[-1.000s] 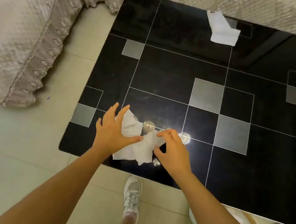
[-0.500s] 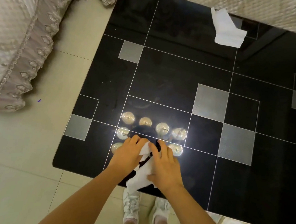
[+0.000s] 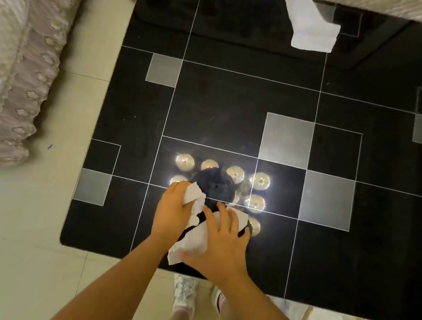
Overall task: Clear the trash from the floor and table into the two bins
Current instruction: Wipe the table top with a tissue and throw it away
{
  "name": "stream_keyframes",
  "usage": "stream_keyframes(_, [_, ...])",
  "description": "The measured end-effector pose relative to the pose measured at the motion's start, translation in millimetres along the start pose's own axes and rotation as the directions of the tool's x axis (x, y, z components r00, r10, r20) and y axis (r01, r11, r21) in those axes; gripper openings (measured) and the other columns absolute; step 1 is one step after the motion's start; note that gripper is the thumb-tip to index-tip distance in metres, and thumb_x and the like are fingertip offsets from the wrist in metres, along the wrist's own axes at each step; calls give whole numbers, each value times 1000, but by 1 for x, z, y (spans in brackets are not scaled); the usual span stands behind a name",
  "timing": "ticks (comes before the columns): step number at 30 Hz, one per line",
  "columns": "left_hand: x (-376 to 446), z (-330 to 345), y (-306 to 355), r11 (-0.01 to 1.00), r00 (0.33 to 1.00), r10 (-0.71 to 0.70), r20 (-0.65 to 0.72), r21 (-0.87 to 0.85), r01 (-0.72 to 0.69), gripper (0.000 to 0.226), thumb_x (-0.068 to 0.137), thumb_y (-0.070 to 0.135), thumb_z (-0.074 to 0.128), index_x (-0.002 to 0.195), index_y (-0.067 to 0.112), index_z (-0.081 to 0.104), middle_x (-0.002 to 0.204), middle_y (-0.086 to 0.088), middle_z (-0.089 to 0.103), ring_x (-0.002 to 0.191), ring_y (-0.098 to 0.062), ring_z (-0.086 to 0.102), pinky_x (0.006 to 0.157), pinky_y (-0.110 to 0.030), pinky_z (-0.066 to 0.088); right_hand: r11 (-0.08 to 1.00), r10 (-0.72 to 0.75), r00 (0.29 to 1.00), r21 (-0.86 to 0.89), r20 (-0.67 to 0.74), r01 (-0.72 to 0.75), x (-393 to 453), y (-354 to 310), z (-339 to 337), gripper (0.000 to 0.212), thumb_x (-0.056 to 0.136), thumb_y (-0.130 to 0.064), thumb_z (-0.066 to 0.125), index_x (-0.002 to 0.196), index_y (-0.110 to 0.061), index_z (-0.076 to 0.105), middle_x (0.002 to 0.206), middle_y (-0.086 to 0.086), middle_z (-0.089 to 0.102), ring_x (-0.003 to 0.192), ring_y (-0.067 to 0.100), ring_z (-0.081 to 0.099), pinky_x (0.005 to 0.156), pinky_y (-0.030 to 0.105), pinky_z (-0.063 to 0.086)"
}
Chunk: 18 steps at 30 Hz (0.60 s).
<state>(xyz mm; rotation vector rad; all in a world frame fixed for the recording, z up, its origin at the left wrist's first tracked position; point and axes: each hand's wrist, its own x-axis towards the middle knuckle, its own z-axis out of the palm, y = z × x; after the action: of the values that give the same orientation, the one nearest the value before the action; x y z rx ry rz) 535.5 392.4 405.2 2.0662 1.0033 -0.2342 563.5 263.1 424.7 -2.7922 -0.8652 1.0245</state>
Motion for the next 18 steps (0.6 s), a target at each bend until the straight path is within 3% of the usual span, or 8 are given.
stream_keyframes(4, [0,5,-3,1000,1000,-6,-25,-26,5,30,94,18,57,123,13,52,115,-2,54,98,-14,53,80,-21,40,1000,17,1000,-17,-22,-17,5,-11,20,112,38,-79,74,134,-27,47,137,14,52,123,41,51,89,62,44])
stream_keyframes(6, [1,7,-6,1000,999,-8,-32,-30,7,31,94,18,57,125,14,51,119,-4,54,100,-12,51,81,-20,39,998,-56,998,-21,-21,56,5,-11,25,99,55,-61,81,139,-27,42,145,12,43,131,37,43,99,50,42])
stream_keyframes(8, [-1,8,-8,999,999,-23,-37,-45,21,33,95,21,56,127,15,49,122,-3,53,99,-9,48,80,-18,37,991,-131,990,37,-45,132,3,-9,25,78,74,-43,76,140,-26,37,147,8,38,133,30,39,103,40,40])
stream_keyframes(12, [-6,12,-8,990,997,-80,-9,-116,78,46,89,36,63,130,22,45,120,5,49,102,-9,49,84,-23,40,965,-195,980,170,-37,199,6,6,21,51,89,-25,60,136,-20,40,134,5,41,123,25,41,96,33,44])
stream_keyframes(16, [-6,18,0,985,999,26,43,170,-33,35,90,29,61,123,21,51,117,4,54,105,-14,54,84,-22,42,969,-184,983,166,-5,182,19,31,5,40,91,-21,56,130,-20,43,129,3,44,117,21,46,88,31,46])
stream_keyframes(18, [4,24,17,983,997,70,29,166,-74,22,92,19,56,115,15,57,113,-1,59,99,-17,59,83,-27,48,963,-115,990,236,-85,132,33,50,-7,33,93,-16,53,126,-20,50,128,2,48,113,20,52,90,29,48])
